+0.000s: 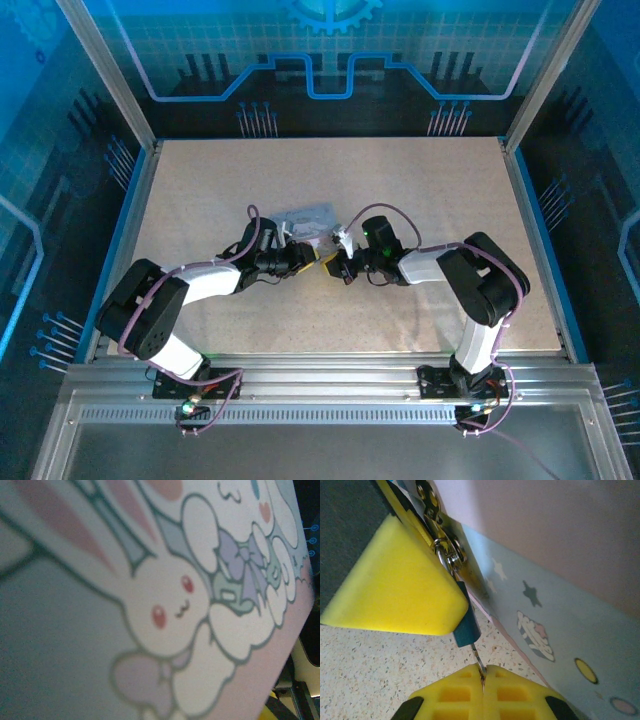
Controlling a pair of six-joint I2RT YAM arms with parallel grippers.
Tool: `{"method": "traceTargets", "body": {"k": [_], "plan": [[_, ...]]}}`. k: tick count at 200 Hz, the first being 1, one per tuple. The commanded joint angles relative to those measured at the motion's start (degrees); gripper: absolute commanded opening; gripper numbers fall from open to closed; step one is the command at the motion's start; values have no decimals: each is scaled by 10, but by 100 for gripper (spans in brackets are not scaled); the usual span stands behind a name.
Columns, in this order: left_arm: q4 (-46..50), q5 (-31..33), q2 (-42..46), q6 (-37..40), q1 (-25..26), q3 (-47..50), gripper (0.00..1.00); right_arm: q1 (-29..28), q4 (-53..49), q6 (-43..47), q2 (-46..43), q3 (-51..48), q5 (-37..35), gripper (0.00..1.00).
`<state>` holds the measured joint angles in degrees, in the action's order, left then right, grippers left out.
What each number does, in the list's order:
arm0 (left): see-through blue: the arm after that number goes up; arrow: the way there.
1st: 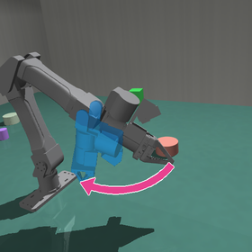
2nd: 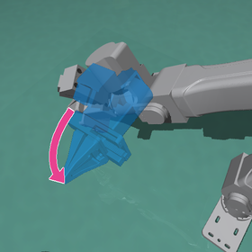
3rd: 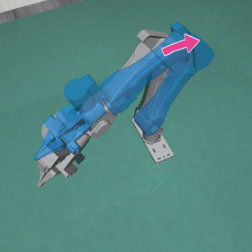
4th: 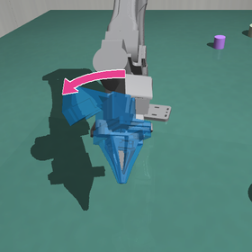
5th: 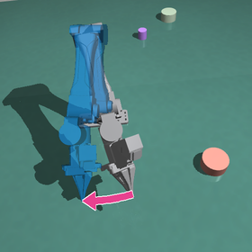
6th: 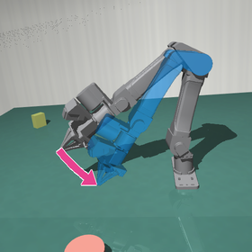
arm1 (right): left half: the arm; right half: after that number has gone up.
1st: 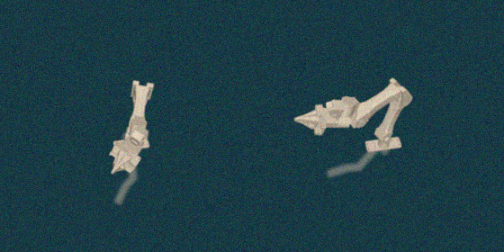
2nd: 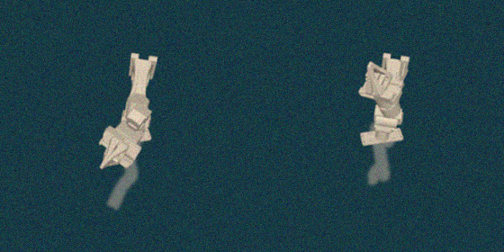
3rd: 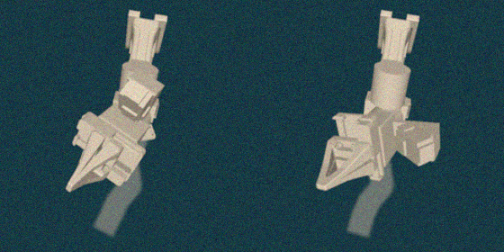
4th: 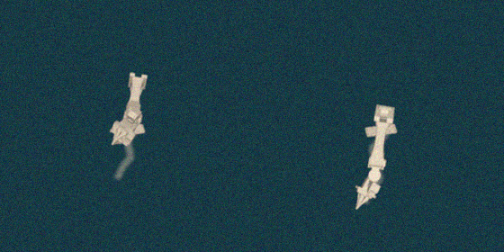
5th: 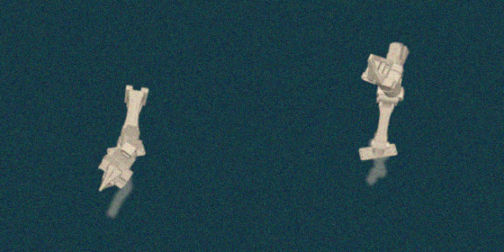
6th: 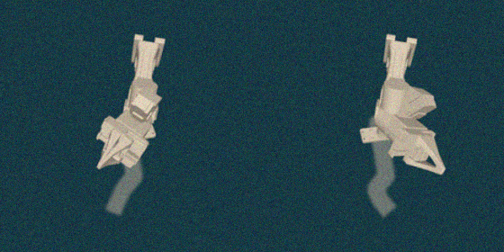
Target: Unlock the padlock with the key
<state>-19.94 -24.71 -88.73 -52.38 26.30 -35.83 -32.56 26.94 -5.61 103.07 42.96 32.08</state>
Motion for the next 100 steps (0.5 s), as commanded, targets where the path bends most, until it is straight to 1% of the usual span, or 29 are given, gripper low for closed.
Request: {"method": "traceTargets", "body": {"k": [1, 71, 100], "plan": [[-18, -88, -5, 22, 30, -15, 25, -14, 94, -5, -40, 25, 54, 0], [-25, -86, -24, 25, 31, -5, 25, -15, 138, -44, -34, 25, 50, 0], [-36, -89, -36, 23, 32, 1, 25, -14, 128, -42, -32, 37, 45, 0]]}}
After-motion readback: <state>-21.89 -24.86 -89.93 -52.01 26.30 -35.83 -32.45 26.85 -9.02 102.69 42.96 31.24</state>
